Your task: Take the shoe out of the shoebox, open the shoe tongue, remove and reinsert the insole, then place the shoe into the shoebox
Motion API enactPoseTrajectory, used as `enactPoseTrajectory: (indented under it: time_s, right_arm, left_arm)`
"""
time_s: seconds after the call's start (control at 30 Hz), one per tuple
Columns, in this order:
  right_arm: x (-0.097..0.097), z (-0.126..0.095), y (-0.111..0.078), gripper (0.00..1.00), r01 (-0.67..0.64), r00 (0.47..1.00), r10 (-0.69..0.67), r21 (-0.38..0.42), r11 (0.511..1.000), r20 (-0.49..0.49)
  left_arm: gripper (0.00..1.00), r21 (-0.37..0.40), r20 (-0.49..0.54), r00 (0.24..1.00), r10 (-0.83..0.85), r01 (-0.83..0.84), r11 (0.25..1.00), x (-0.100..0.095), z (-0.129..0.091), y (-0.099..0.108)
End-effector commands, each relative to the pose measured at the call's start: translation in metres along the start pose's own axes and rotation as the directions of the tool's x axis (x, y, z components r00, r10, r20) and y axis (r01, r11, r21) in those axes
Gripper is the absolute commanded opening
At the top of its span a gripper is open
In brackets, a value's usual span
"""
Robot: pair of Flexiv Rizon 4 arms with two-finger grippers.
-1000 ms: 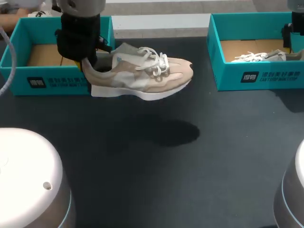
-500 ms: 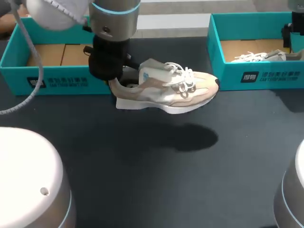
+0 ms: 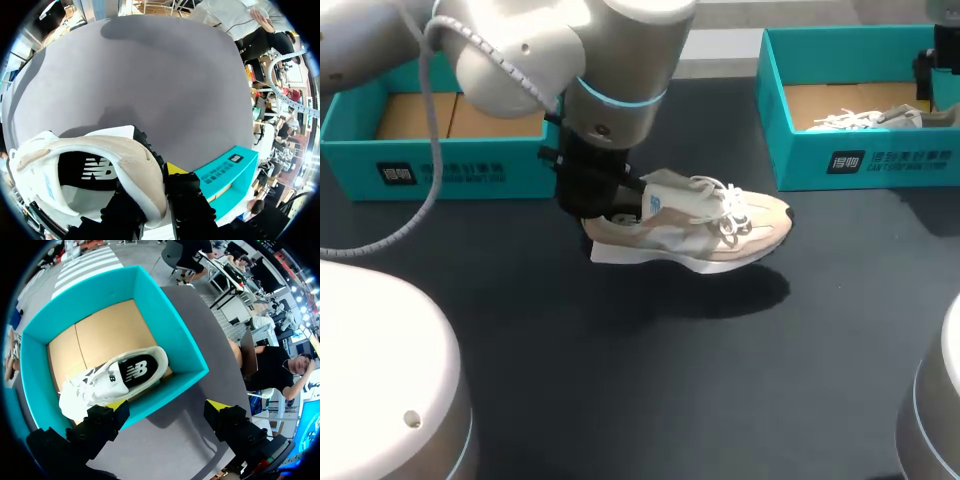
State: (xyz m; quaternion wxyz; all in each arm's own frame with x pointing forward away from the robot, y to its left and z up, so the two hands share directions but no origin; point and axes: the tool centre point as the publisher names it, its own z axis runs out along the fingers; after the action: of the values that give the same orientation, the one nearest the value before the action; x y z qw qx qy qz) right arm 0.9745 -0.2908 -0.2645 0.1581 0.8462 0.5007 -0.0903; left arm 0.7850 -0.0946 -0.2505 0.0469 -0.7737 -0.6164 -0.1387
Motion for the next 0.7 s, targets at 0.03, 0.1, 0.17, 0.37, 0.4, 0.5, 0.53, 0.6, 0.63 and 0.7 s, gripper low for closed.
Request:
enactPoseTrajectory:
  time_s: [0.03, 0.1, 0.17, 0.37, 0.4, 0.5, 0.53, 0.6, 0.63, 0.7]
  right_arm:
    - [-0.001, 0.0, -0.001, 1.0, -0.001, 1.0, 0.001, -0.002, 1.0, -0.002]
    - [-0.001, 0.0, -0.001, 1.0, -0.001, 1.0, 0.001, -0.002, 1.0, -0.002]
    - [-0.001, 0.0, -0.001, 1.0, -0.001, 1.0, 0.001, -0.002, 1.0, -0.002]
    - [-0.001, 0.0, -0.001, 1.0, -0.001, 1.0, 0.001, -0.002, 1.0, -0.002]
    - [-0.001, 0.0, -0.001, 1.0, -0.001, 1.0, 0.001, -0.002, 1.0, -0.002]
    - [-0.001, 0.0, -0.001, 1.0, -0.001, 1.0, 0.001, -0.002, 1.0, -0.002]
    - [-0.001, 0.0, -0.001, 1.0, -0.001, 1.0, 0.001, -0.002, 1.0, -0.002]
    - [-0.001, 0.0, -0.001, 1.0, -0.001, 1.0, 0.001, -0.002, 1.0, -0.002]
    - [-0.001, 0.0, -0.001, 1.0, -0.001, 1.0, 0.001, -0.002, 1.0, -0.002]
    - [-0.001, 0.0, -0.001, 1.0, -0.001, 1.0, 0.001, -0.002, 1.0, -0.002]
  left_arm:
    - [0.0, -0.001, -0.003, 1.0, 0.008, -0.008, 1.0, -0.011, 0.021, -0.003]
    - [0.0, -0.004, -0.007, 1.0, 0.007, -0.007, 1.0, -0.013, 0.029, -0.007]
    - [0.0, 0.005, -0.014, 1.0, 0.001, -0.001, 1.0, -0.015, 0.039, -0.009]
    - [0.0, 0.042, -0.024, 0.999, -0.028, 0.029, 0.999, -0.022, 0.061, -0.013]
    - [0.0, 0.053, -0.02, 0.999, -0.03, 0.032, 0.998, -0.022, 0.063, -0.013]
    - [0.0, 0.05, -0.033, 0.998, -0.047, 0.049, 0.998, -0.023, 0.068, -0.013]
    - [0.0, 0.038, -0.045, 0.998, -0.05, 0.052, 0.998, -0.023, 0.071, -0.014]
    - [0.0, 0.062, -0.05, 0.998, -0.04, 0.043, 0.997, -0.025, 0.078, -0.016]
    - [0.0, 0.061, -0.051, 0.998, -0.037, 0.04, 0.997, -0.025, 0.08, -0.019]
    - [0.0, 0.066, -0.062, 0.998, -0.03, 0.034, 0.997, -0.027, 0.085, -0.023]
